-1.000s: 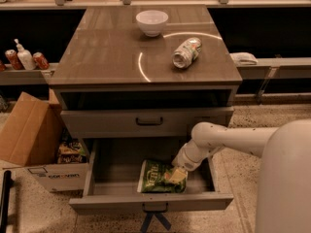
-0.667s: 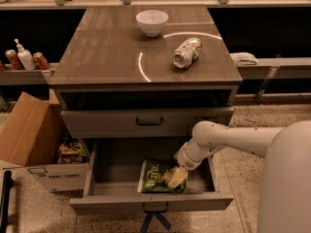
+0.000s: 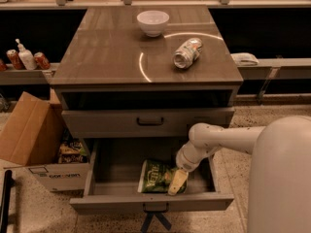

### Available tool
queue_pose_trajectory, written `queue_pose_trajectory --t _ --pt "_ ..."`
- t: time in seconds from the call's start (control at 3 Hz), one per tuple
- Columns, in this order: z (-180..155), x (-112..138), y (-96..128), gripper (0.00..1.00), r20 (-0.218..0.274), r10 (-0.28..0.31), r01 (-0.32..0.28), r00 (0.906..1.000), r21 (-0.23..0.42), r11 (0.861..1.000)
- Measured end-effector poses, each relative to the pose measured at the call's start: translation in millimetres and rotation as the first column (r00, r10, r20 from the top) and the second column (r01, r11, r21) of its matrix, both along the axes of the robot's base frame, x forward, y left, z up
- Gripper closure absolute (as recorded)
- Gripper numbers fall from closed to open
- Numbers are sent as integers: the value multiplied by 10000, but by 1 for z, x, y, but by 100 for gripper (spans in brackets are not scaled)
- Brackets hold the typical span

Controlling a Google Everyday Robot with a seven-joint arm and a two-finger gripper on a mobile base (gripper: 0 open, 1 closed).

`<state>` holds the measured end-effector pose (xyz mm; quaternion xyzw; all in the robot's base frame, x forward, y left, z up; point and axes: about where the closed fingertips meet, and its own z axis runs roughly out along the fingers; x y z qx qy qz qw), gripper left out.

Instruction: Pick green jalapeno chip bag from middle drawer and place on counter

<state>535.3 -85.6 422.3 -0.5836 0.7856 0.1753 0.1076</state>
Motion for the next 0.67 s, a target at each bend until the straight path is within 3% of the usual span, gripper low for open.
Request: queue_pose_trajectory --t 0.67 --pt "-21 2 1 0 -397 -169 169 9991 -7 9999"
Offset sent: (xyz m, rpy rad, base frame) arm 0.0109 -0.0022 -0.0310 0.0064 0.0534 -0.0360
